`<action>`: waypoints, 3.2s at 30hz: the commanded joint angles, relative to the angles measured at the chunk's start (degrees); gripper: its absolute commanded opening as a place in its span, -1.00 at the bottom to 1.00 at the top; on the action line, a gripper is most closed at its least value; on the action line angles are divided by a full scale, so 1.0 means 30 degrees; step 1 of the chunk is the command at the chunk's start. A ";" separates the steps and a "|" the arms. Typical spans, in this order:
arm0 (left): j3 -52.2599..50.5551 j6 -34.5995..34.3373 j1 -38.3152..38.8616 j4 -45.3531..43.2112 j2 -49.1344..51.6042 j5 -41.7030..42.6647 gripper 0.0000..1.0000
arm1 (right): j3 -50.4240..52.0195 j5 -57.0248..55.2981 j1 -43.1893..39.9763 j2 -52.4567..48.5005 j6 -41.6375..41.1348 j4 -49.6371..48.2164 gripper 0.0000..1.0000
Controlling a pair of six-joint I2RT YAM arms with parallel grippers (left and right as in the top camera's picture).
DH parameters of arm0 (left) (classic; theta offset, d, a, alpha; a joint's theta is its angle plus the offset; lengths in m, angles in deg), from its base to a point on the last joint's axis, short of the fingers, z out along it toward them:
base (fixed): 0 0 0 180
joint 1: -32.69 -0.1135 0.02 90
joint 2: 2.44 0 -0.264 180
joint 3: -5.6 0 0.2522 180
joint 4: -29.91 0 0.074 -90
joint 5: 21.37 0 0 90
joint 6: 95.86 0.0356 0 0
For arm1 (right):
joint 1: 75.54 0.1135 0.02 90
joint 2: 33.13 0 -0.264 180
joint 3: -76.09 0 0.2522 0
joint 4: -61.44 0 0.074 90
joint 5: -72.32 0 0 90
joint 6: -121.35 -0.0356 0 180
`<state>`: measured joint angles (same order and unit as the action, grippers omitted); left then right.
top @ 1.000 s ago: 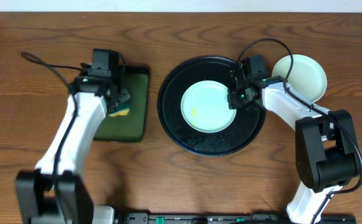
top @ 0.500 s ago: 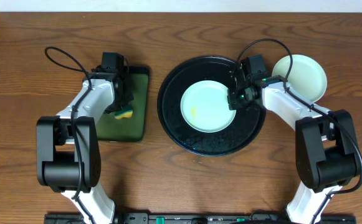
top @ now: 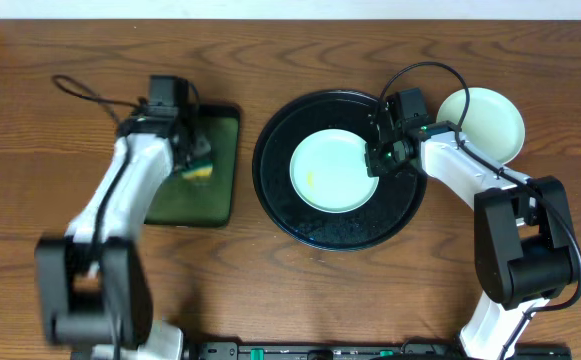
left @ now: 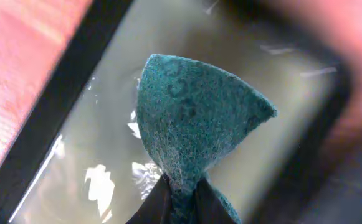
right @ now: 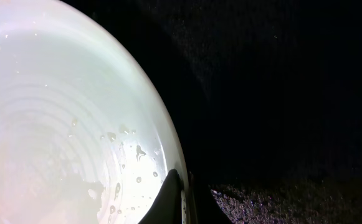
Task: Clean dirty plates on tray and stack at the side
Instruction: 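Dip the sponge and move it onto the second green plate, then scrub the second green plate with the sponge in the left gripper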
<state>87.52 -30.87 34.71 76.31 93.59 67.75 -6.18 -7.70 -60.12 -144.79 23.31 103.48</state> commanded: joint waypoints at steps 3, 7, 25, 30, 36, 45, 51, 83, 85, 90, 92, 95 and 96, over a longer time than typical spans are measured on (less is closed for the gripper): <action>0.0466 0.0255 0.0386 -0.0262 -0.4670 0.5187 -0.85 | 0.0357 -0.0517 0.0393 -0.0896 0.0474 0.0430 -0.97; 0.0466 0.0153 0.1617 -0.0138 -0.5217 0.7067 -0.85 | 0.0357 -0.0517 0.0393 -0.0896 0.0474 0.0430 -0.97; 0.0138 -0.6222 1.0491 -0.4444 0.0903 0.1756 -0.85 | 0.0357 -0.0532 0.0393 -0.0896 0.0117 0.0437 -0.98; 0.0138 -0.8335 1.1963 -0.5595 0.2783 -0.1807 -0.85 | 0.0357 -0.0532 0.0393 -0.0896 0.0117 0.0408 -0.97; 0.0138 -0.8910 1.3413 -0.6849 0.5013 -0.4022 -0.85 | 0.0357 -0.0532 0.0393 -0.0896 0.0124 0.0364 -0.97; 0.0138 -0.8655 1.3362 -0.3832 0.6739 -0.9581 -0.85 | 0.0357 -0.0525 0.0393 -0.0896 0.0124 0.0372 -0.97; 0.0146 -0.6492 1.2662 -0.2018 0.5697 -1.2568 -0.85 | 0.0357 -0.0525 0.0393 -0.0896 0.0124 0.0357 -0.98; 0.0138 -0.4765 1.2480 -0.4197 0.6011 -0.9267 -0.85 | 0.0357 -0.0525 0.0393 -0.0896 0.0124 0.0423 -0.97; 0.0138 -0.4510 1.2422 -0.2849 0.5610 -1.1329 -0.85 | 0.0357 -0.0525 0.0393 -0.0896 0.0124 0.0437 -0.97; 0.0138 -0.4415 1.2313 -0.1384 0.4277 -1.3937 -0.85 | 0.0357 -0.0525 0.0393 -0.0896 0.0124 0.0444 -0.97; 0.0138 -0.4299 1.2276 -0.1392 0.3453 -1.3872 -0.85 | 0.0357 -0.0532 0.0393 -0.0896 0.0124 0.0415 -0.98; 0.0146 -0.4299 1.2138 -0.1574 0.2047 -1.3078 -0.85 | 0.0357 -0.0517 0.0393 -0.0896 0.0124 0.0350 -0.98; 0.0146 -0.4299 1.1978 -0.1625 0.1552 -1.2349 -0.84 | 0.0357 -0.0525 0.0393 -0.0896 0.0124 0.0372 -0.97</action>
<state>88.46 -44.99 72.13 71.57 103.64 33.21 -6.20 -6.71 -59.59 -144.79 23.25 103.69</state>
